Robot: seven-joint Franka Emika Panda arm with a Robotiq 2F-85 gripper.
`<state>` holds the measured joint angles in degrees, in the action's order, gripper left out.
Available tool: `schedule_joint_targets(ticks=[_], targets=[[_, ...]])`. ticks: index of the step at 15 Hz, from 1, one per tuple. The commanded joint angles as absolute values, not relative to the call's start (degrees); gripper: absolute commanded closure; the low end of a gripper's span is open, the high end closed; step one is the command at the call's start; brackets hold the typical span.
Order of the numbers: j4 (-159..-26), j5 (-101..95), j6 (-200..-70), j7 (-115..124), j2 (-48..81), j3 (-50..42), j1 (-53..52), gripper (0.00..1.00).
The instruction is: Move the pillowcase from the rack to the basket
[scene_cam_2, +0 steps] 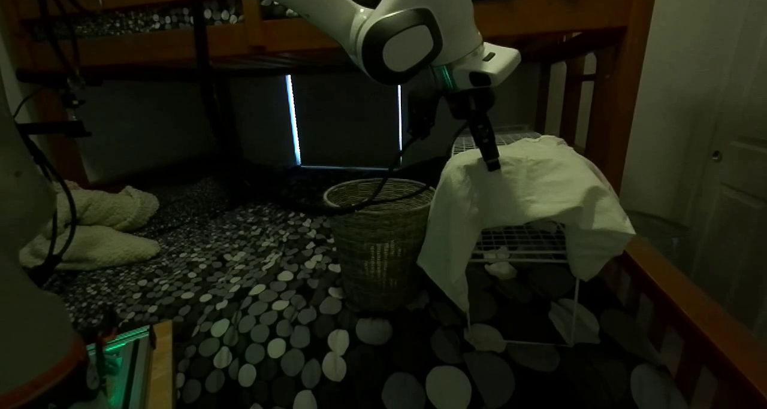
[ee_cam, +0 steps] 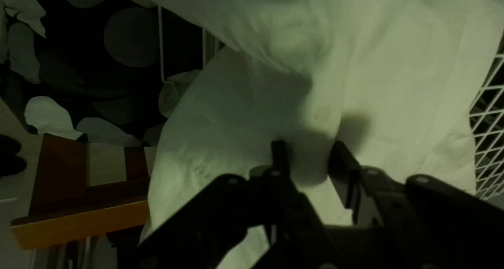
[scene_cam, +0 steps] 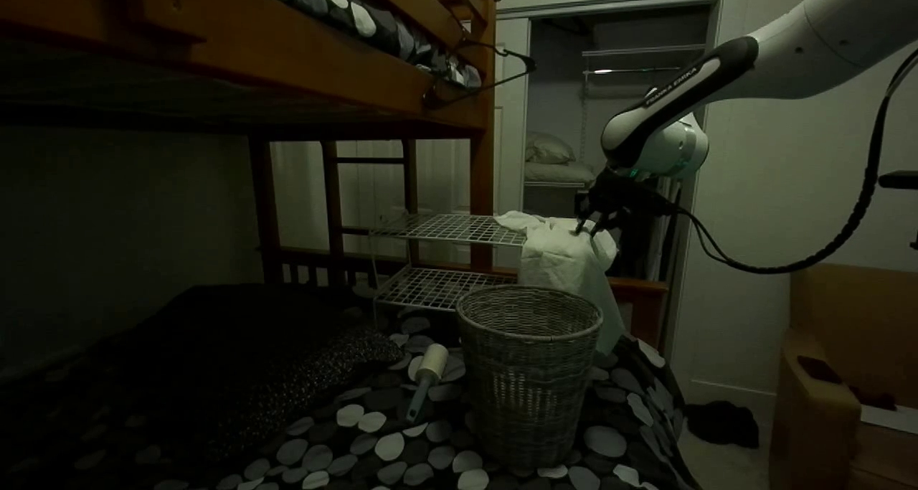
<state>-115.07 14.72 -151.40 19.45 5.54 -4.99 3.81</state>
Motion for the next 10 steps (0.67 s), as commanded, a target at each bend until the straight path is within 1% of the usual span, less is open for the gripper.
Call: schedule_joint_targets(ticks=[1, 2, 4, 5, 7, 8, 10], targets=[[-114.6, 12.6, -151.9, 22.0, 6.3, -5.4, 3.8, 0.95], [-114.4, 12.4, -151.9, 22.2, 6.3, -5.4, 3.8, 1.00], [-114.2, 12.4, -151.9, 22.4, 6.1, -5.4, 3.8, 1.00], [-114.2, 12.4, -151.8, 22.4, 5.8, -5.3, 3.8, 0.98], [-114.5, 12.4, -151.5, 21.6, 4.8, -5.3, 3.9, 0.98], [-114.5, 12.9, -150.9, 20.6, 3.7, -5.3, 4.1, 1.00], [-115.0, 13.6, -150.0, 18.0, 1.4, -5.2, 4.4, 0.99]])
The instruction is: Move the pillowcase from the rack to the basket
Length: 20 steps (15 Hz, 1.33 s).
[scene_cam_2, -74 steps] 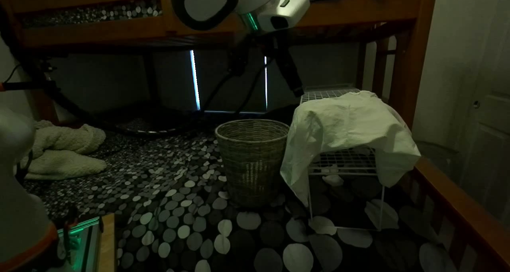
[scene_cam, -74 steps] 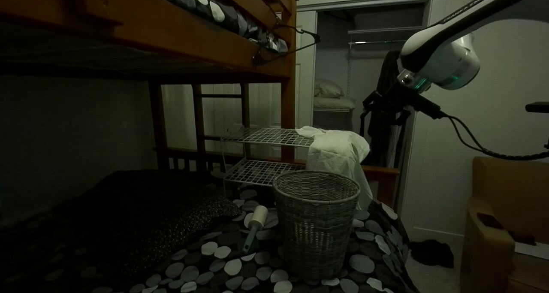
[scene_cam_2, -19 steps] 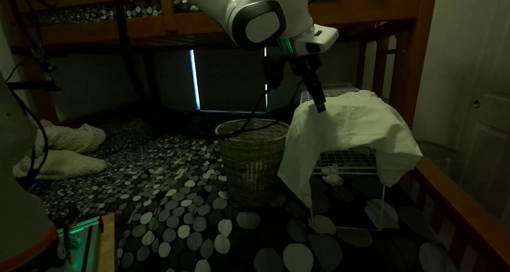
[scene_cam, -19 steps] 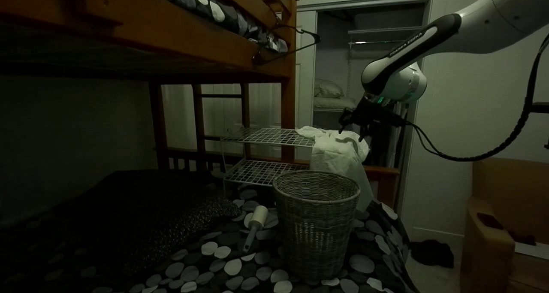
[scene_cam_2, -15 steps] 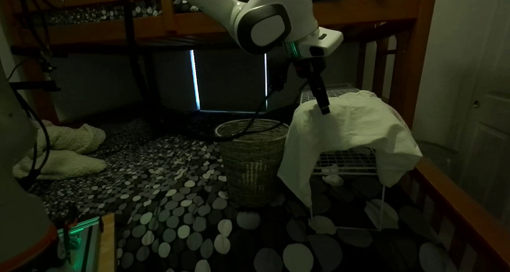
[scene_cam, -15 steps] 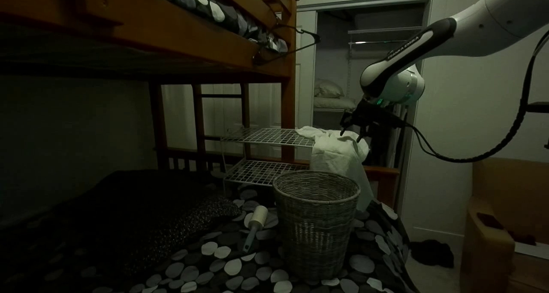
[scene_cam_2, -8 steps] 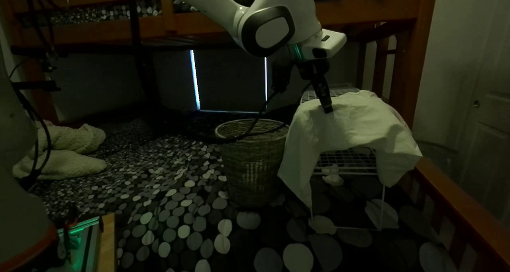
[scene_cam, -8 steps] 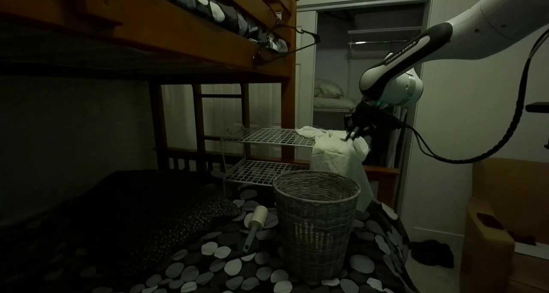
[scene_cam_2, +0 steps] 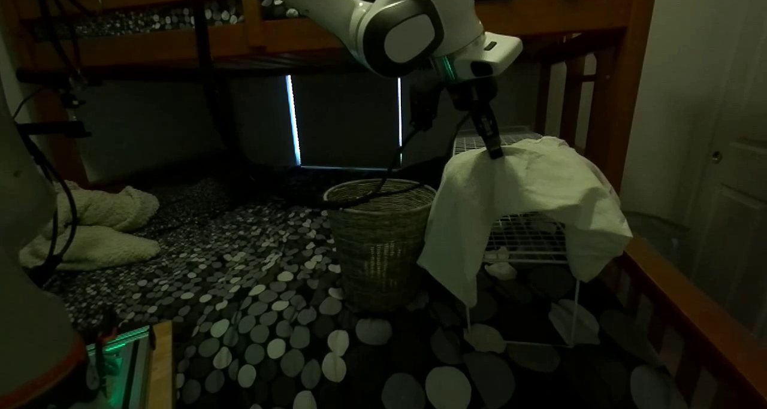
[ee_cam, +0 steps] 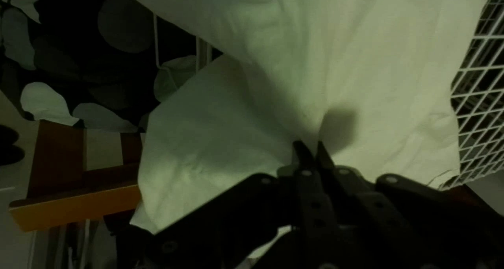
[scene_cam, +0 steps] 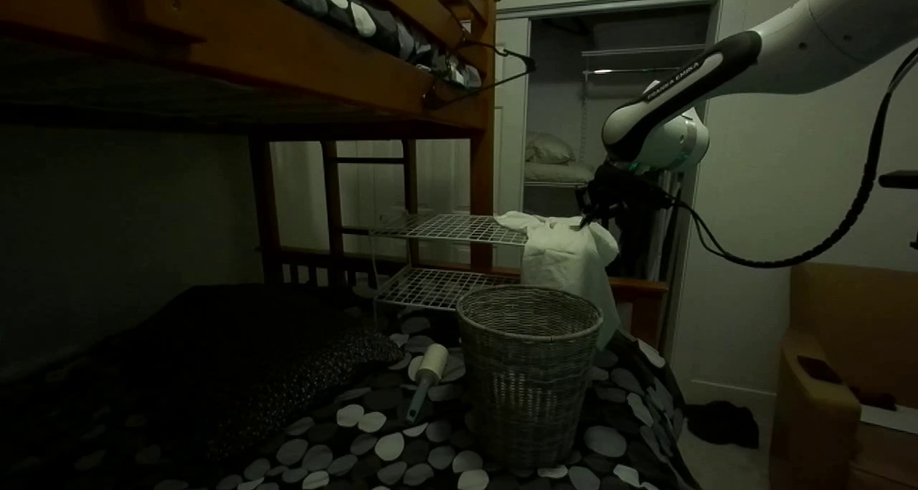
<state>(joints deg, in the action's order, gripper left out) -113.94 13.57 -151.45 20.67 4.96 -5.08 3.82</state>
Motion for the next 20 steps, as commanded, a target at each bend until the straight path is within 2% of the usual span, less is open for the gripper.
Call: schedule_joint_targets(ticks=[1, 7, 15, 20], targets=[[-115.1, 13.7, -149.7, 16.8, 0.5, -5.1, 4.4, 0.99], [-114.9, 38.3, -140.4, -4.4, -10.4, -5.9, 3.2, 0.99], [-101.3, 45.8, -110.4, -17.3, -21.9, -12.5, 1.0, 0.99], [-100.8, 44.1, -110.7, -15.2, -22.0, -11.2, 2.3, 0.97]])
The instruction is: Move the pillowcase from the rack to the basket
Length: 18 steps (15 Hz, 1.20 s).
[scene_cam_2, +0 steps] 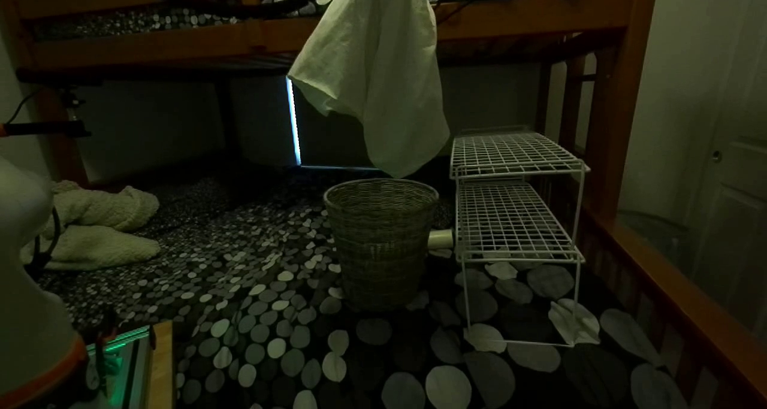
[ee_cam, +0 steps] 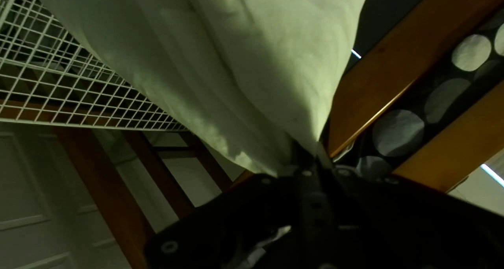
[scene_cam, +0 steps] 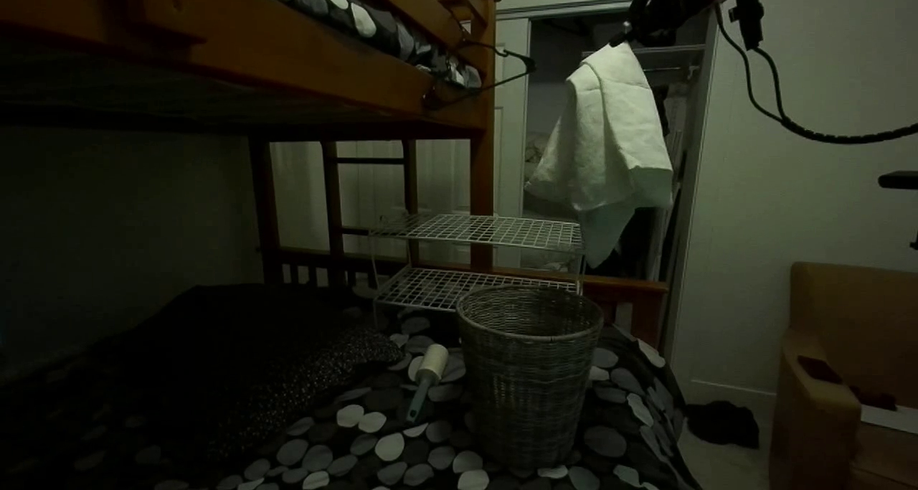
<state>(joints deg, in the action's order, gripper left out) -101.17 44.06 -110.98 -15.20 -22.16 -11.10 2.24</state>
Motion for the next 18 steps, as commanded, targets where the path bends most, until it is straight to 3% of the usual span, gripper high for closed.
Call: schedule_joint_targets(ticks=[1, 10, 18], targets=[[-100.8, 44.1, -110.7, -15.2, -21.5, -11.2, 2.3, 0.97], [-109.7, 30.8, -116.2, -11.8, -21.2, 2.9, -1.9, 0.99], [-114.9, 21.7, -127.2, -3.0, -15.1, 6.6, -4.4, 0.99]])
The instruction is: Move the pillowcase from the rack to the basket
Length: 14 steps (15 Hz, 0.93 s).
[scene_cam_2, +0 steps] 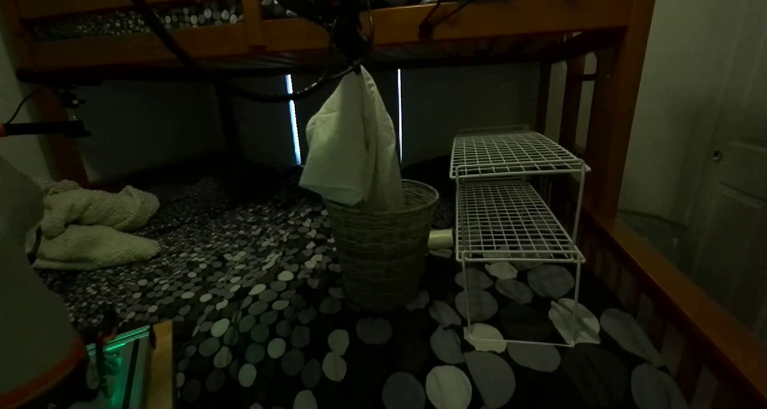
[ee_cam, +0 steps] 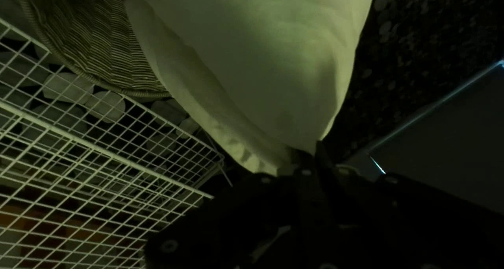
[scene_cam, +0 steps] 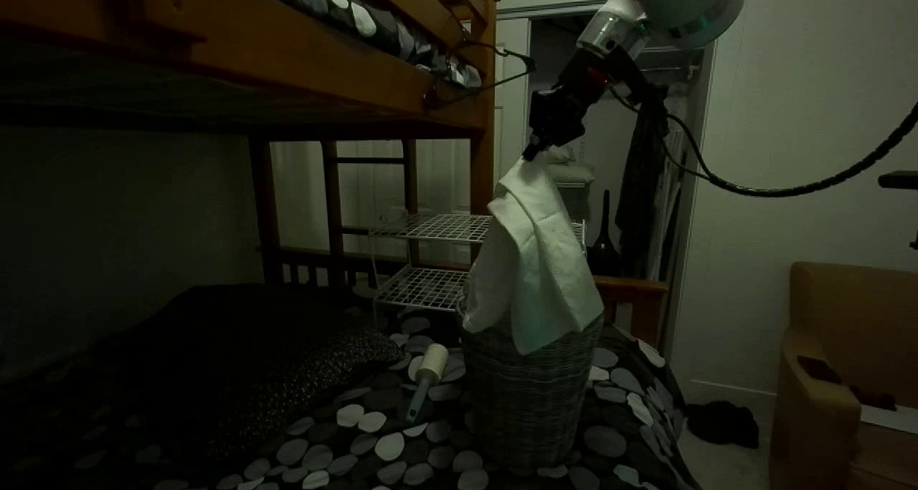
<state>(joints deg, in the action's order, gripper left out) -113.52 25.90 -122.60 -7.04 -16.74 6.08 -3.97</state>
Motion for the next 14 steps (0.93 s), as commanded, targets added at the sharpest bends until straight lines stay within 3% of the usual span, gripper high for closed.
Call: schedule_joint_targets(ticks=[1, 7, 8, 10, 14], targets=[[-115.2, 20.8, -129.1, -1.4, -14.2, 6.7, -4.3, 0.99], [-115.9, 11.2, -133.6, 7.9, -10.3, 7.2, -3.7, 0.99], [-116.3, 9.1, -133.4, 9.7, -10.1, 7.3, -3.6, 0.72], [-116.4, 6.2, -132.4, 12.1, -9.9, 7.2, -3.6, 0.64], [-115.1, 3.0, -131.9, 14.8, -9.6, 6.8, -3.4, 0.33]])
